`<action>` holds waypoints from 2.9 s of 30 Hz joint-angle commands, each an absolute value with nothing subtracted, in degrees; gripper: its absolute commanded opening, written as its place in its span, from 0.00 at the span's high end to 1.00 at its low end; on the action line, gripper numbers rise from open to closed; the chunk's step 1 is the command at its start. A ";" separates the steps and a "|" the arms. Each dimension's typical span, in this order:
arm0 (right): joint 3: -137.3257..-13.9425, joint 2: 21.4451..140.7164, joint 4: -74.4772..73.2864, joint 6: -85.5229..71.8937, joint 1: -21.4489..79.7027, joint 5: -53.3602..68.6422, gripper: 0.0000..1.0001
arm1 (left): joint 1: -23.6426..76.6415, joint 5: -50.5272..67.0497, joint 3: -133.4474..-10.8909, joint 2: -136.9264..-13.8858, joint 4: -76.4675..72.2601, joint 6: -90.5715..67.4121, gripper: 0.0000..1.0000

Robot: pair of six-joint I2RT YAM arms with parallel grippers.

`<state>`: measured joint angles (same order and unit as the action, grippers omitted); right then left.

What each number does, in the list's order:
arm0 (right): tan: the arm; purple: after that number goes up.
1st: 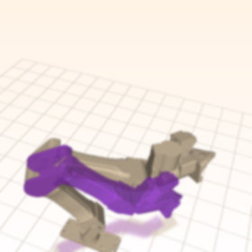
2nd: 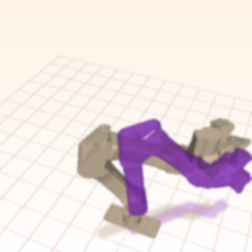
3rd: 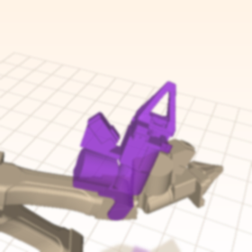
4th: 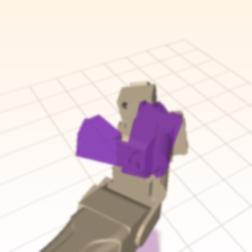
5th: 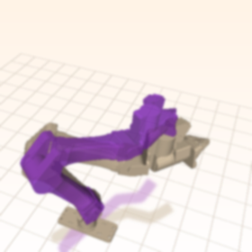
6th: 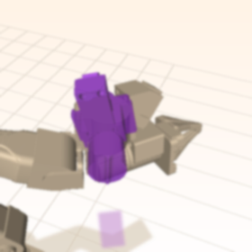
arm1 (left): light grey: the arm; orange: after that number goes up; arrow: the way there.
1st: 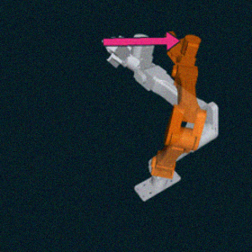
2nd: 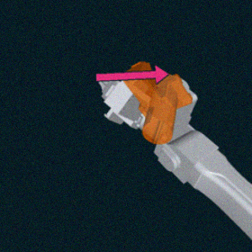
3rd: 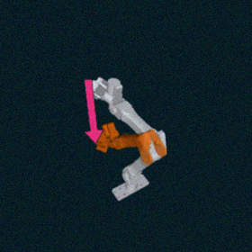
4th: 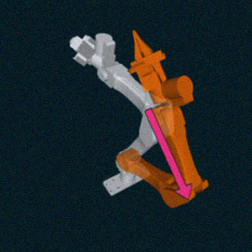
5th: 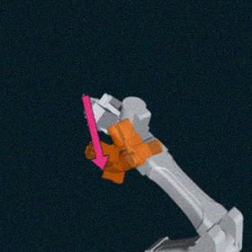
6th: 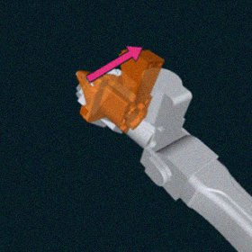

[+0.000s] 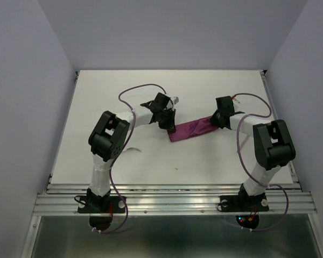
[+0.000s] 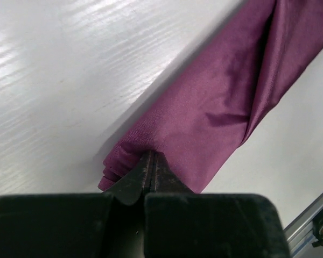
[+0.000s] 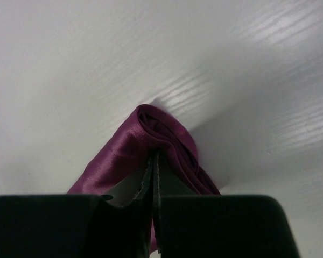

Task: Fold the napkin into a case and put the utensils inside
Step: Smooth out the smaller rectangle-folded napkin at the center of the board, then pick up the knife from the corner of the board, then move the knife to the center of the board.

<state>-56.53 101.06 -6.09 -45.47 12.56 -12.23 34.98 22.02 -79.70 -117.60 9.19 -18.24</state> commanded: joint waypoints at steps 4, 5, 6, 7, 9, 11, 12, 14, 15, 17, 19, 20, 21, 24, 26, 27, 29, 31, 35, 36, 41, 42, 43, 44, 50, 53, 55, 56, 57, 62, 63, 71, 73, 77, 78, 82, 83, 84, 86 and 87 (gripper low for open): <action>-54.84 94.76 -8.17 -45.27 12.57 -10.28 0.91 | 34.45 17.41 -84.02 -113.30 13.79 -15.73 1.00; -55.10 93.70 -8.26 -44.92 12.57 -10.54 0.86 | 34.37 16.01 -84.37 -111.20 14.67 -15.82 1.00; -55.28 92.56 -8.35 -44.48 12.57 -10.89 0.82 | 34.37 15.30 -84.81 -110.05 15.11 -15.91 1.00; -55.89 90.46 -8.87 -43.52 12.57 -11.77 0.75 | 34.28 14.07 -85.08 -109.08 15.64 -16.00 1.00; -56.68 88.43 -9.58 -42.28 12.57 -12.91 0.66 | 34.10 13.10 -85.51 -106.54 17.04 -16.08 0.93; -57.04 85.70 -10.81 -39.91 12.57 -15.63 0.46 | 33.75 12.04 -85.26 -104.25 17.92 -16.26 0.89; -57.13 85.00 -11.77 -39.29 11.52 -16.78 0.39 | 33.58 11.69 -84.38 -103.54 18.10 -16.43 0.84; -56.69 82.98 -14.32 -37.89 9.50 -18.80 0.30 | 32.96 11.08 -81.84 -101.18 18.19 -17.05 0.79; -55.21 82.36 -14.94 -37.53 8.10 -18.90 0.28 | 32.61 10.99 -80.70 -100.38 18.02 -17.31 0.71; -53.53 81.13 -16.95 -37.27 3.29 -18.81 0.23 | 31.73 10.90 -78.41 -98.97 17.49 -17.84 0.66; -51.26 81.04 -19.41 -38.23 -2.07 -17.50 0.20 | 31.20 10.29 -75.86 -97.39 17.31 -18.37 0.60; -50.46 81.12 -20.03 -38.58 -3.76 -16.71 0.20 | 31.11 9.67 -75.24 -96.95 17.49 -18.37 0.60; -49.75 81.38 -20.56 -39.02 -5.43 -14.52 0.20 | 30.77 8.71 -74.71 -96.42 18.36 -18.63 0.60; -47.03 82.17 -21.09 -39.29 -9.40 -12.05 0.20 | 28.67 5.54 -72.17 -95.28 20.73 -21.17 0.60; -46.06 83.05 -21.01 -39.03 -10.01 -11.95 0.20 | 27.08 5.54 -70.24 -94.05 20.66 -21.79 0.60; -46.05 83.93 -21.01 -39.02 -10.02 -12.04 0.21 | 26.46 5.89 -68.40 -92.56 19.96 -21.88 0.60; -46.05 87.09 -21.01 -38.76 -10.55 -10.99 0.25 | 24.53 6.68 -66.89 -91.59 19.43 -21.80 0.60; -46.49 90.42 -20.92 -38.50 -10.55 -10.29 0.28 | 23.47 6.94 -66.09 -91.14 19.34 -21.36 0.60; -46.67 93.51 -19.34 -37.53 -10.55 -7.22 0.43 | 23.20 8.08 -66.18 -92.19 19.34 -20.92 0.60; -47.02 93.95 -19.16 -37.27 -10.55 -6.95 0.48 | 23.20 8.52 -66.62 -92.63 19.16 -20.92 0.60; -48.07 94.92 -18.98 -35.25 -10.55 -6.59 0.82 | 23.20 9.84 -68.46 -94.83 19.07 -20.48 0.60; -48.25 94.75 -18.90 -34.29 -10.55 -6.33 0.87 | 23.12 9.76 -69.16 -95.44 19.25 -20.22 0.60; -48.86 94.66 -18.98 -33.76 -10.55 -6.33 0.92 | 23.20 9.67 -69.52 -95.62 19.34 -20.04 0.60; -49.22 94.48 -19.16 -33.14 -9.94 -6.33 0.96 | 23.12 9.58 -69.87 -96.06 19.60 -19.95 0.60; -53.78 93.52 -21.18 -27.95 -4.67 -12.30 0.99 | 23.12 9.05 -71.63 -96.50 19.95 -19.60 0.60; -56.07 91.77 -19.61 -25.76 -2.12 -12.04 0.99 | 22.68 8.70 -71.89 -95.98 20.13 -19.86 0.60; -58.60 91.14 -18.64 -24.35 -0.10 -12.47 0.99 | 22.06 8.79 -71.63 -95.10 19.78 -20.21 0.60; -60.36 91.66 -19.76 -22.61 3.13 -15.44 0.99 | 21.36 9.40 -71.46 -94.58 19.43 -20.74 0.60; -64.56 92.54 -21.78 -21.63 4.73 -16.51 0.99 | 20.92 9.75 -70.93 -94.22 19.25 -21.00 0.60; -74.59 97.20 -22.77 -13.03 15.00 -19.95 0.99 | 18.37 10.72 -68.73 -91.85 18.19 -22.59 0.60; -75.75 98.43 -22.33 -11.53 16.42 -18.56 0.99 | 17.15 10.72 -68.47 -90.80 18.11 -22.85 0.60; -88.05 107.21 -19.51 5.97 31.54 -14.77 0.99 | 9.59 11.60 -63.64 -82.98 16.35 -26.36 0.61; -91.39 110.11 -19.42 9.03 35.83 -14.76 0.99 | 7.57 11.25 -62.67 -80.52 16.26 -27.15 0.61; -94.39 113.89 -18.37 14.58 42.61 -15.55 0.99 | 5.02 8.18 -61.53 -76.04 16.70 -28.82 0.61; -94.57 114.34 -17.76 15.46 43.76 -15.38 0.99 | 4.57 7.48 -61.35 -74.20 17.13 -29.18 0.61; -95.97 117.06 -15.04 18.80 49.38 -14.77 0.99 | 2.38 5.80 -60.56 -70.67 17.58 -29.97 0.61; -96.50 117.68 -14.86 19.24 50.09 -14.59 0.99 | 2.03 5.89 -60.47 -70.14 17.58 -29.97 0.61; -97.20 119.16 -14.85 19.60 50.71 -13.72 0.99 | 1.59 5.89 -60.56 -69.88 18.10 -29.80 0.61; -98.61 120.84 -14.77 21.00 52.20 -13.10 0.99 | 1.32 5.98 -60.56 -69.79 18.63 -29.79 0.61; -99.92 122.50 -14.77 21.53 53.51 -12.92 0.99 | 1.14 6.15 -60.38 -69.87 18.98 -29.79 0.61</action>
